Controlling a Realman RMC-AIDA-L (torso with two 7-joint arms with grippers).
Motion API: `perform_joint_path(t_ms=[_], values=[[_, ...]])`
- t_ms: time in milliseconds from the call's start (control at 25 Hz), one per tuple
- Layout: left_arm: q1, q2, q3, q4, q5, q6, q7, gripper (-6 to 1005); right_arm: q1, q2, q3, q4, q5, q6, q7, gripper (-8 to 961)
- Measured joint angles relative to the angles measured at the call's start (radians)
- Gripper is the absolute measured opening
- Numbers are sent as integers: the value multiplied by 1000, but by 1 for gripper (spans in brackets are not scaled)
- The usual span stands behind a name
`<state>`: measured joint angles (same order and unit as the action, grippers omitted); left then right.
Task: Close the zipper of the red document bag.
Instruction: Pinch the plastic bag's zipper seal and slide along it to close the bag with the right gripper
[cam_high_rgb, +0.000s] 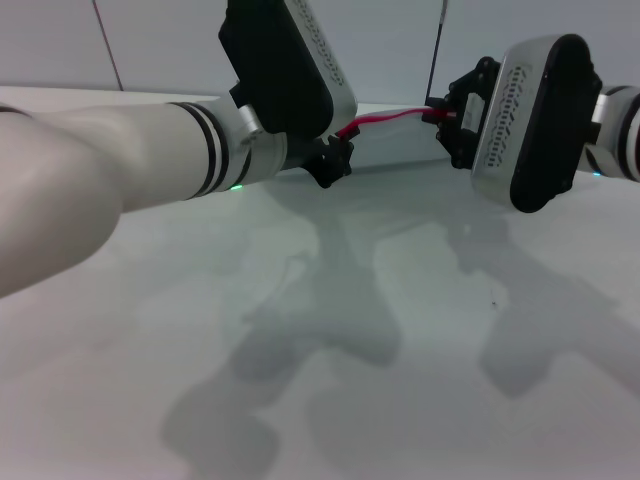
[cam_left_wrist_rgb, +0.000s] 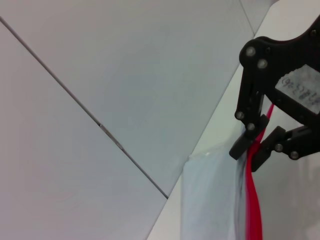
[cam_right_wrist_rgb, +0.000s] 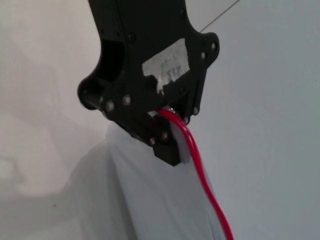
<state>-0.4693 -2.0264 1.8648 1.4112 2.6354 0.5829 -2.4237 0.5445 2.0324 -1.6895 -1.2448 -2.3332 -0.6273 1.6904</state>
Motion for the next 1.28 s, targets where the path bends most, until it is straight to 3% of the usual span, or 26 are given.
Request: perform_joint_path(t_ms=[640,1280], values=[[26,1,-6,5,0,-9,1,64,-5,-1,37,34,-22,16,0,82],[162,1,-25,156,36,-5,15,65,-10,-3,160,90,-72,37,-4,92]])
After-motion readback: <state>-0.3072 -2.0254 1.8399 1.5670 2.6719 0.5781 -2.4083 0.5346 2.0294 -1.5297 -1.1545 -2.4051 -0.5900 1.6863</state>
